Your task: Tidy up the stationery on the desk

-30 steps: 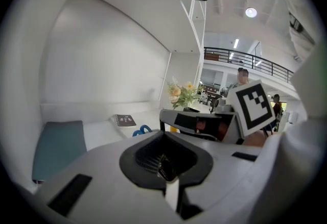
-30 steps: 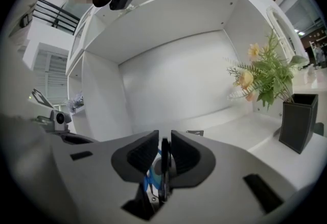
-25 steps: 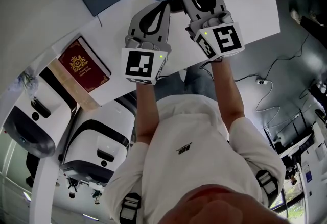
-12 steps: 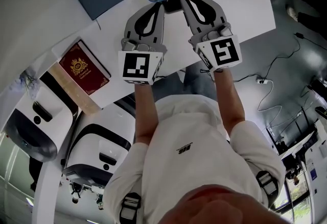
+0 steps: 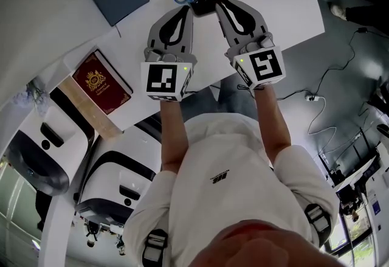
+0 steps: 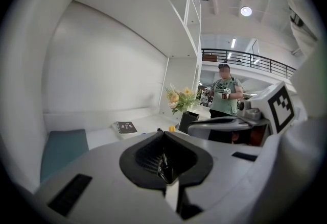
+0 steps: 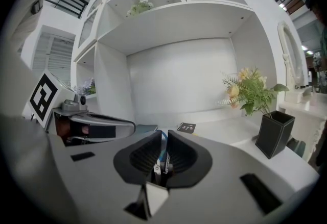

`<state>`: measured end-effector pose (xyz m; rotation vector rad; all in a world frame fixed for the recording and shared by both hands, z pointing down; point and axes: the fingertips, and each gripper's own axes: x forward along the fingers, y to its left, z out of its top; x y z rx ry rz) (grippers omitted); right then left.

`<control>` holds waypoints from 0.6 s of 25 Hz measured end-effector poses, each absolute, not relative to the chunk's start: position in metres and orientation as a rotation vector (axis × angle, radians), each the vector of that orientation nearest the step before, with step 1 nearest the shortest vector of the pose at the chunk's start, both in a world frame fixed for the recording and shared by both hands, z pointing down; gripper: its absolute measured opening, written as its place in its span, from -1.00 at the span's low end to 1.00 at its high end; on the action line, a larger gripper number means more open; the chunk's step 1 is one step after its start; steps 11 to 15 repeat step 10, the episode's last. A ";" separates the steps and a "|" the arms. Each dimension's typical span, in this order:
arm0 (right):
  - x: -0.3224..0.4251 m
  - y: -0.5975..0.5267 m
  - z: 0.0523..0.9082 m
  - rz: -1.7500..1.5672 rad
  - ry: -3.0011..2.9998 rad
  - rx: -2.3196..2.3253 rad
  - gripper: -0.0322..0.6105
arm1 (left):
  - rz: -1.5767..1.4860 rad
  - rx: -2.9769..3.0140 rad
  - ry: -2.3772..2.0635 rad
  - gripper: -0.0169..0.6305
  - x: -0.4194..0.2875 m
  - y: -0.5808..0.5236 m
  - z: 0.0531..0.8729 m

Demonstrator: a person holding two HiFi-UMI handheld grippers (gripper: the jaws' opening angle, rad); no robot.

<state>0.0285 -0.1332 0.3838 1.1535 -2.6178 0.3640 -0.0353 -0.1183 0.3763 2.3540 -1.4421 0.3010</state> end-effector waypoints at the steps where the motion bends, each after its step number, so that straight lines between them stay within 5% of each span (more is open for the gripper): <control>1: 0.029 -0.132 0.383 0.363 -2.618 1.153 -0.82 | 0.300 2.356 -1.442 -0.95 -0.035 -0.118 0.375; 15: 0.031 -0.122 0.376 0.361 -2.611 1.147 -0.82 | 0.300 2.363 -1.442 -0.95 -0.033 -0.112 0.367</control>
